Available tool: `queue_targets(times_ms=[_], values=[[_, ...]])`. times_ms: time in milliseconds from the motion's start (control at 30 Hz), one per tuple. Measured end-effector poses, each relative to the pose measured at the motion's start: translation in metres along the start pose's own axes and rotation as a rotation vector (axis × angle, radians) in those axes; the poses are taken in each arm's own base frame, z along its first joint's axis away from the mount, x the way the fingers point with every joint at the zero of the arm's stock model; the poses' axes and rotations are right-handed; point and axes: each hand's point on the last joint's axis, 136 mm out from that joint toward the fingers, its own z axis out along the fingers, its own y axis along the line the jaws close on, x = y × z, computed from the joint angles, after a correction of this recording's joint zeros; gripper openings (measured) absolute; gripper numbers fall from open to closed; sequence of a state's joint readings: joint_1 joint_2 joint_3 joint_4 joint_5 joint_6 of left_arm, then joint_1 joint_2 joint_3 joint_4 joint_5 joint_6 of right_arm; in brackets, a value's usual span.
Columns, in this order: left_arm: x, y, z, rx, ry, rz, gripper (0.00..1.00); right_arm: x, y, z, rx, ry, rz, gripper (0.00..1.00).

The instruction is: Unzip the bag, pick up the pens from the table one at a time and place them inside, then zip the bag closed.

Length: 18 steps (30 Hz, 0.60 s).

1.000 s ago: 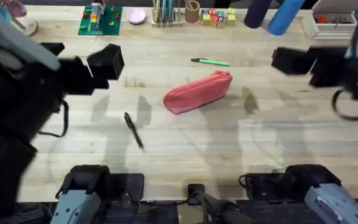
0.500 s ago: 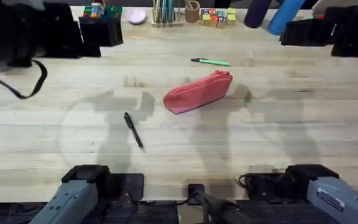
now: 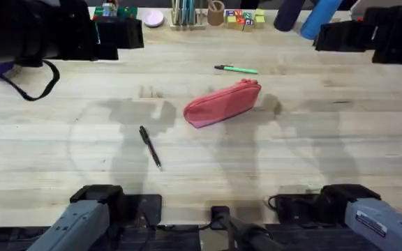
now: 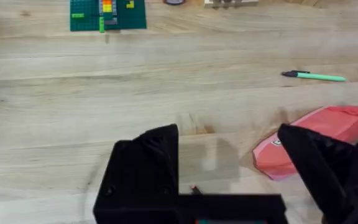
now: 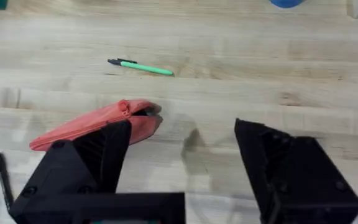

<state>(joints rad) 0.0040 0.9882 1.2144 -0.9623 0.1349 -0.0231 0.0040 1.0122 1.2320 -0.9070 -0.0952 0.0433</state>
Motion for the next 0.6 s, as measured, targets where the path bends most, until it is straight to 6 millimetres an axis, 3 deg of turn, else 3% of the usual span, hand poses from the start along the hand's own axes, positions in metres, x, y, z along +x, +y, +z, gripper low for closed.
queue_targets(times_ms=[267,600], values=[[-0.005,-0.007,0.000,0.042,-0.022,0.015,0.993,0.000,0.000,0.000,0.000,-0.002,-0.001,0.996],[0.007,-0.042,-0.005,0.249,-0.001,0.250,0.993,-0.001,0.000,0.000,0.000,-0.002,-0.011,0.995]])
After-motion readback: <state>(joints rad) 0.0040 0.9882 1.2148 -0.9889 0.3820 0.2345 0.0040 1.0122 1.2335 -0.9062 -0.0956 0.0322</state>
